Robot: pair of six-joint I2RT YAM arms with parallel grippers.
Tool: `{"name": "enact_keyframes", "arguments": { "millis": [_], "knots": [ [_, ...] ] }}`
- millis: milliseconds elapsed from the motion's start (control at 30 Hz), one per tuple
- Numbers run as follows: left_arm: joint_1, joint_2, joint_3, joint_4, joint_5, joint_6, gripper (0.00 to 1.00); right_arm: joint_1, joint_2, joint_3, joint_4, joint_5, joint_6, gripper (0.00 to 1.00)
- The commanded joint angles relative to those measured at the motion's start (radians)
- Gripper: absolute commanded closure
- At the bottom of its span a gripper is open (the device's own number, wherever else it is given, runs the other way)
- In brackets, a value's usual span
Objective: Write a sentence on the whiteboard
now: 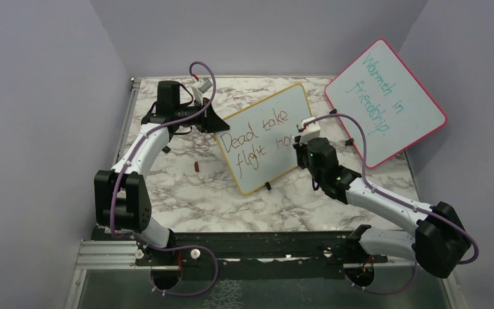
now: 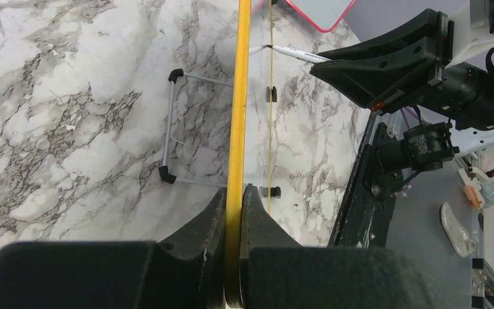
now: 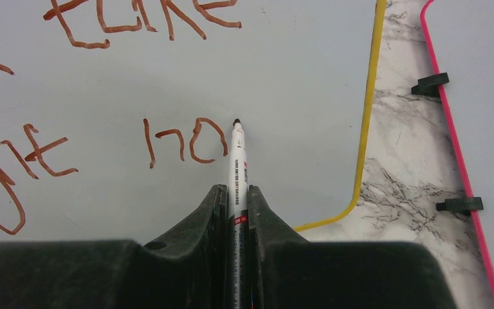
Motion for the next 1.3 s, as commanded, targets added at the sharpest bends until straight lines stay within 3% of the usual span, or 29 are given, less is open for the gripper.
{"name": "enact_keyframes", "arguments": {
  "millis": [0, 567, 1267],
  "knots": [
    [0.013, 0.043, -0.018, -0.06, -0.229, 0.105, 1.0, -0.009, 0.008, 0.007, -0.005, -0.019, 0.008, 0.99],
    [0.013, 0.045, -0.017, -0.061, -0.23, 0.105, 1.0, -0.009, -0.043, -0.043, -0.091, 0.02, 0.074, 1.0],
    [0.014, 0.044, -0.016, -0.067, -0.221, 0.108, 1.0, -0.022, 0.015, -0.002, 0.019, 0.047, 0.031, 0.99]
  ]
}}
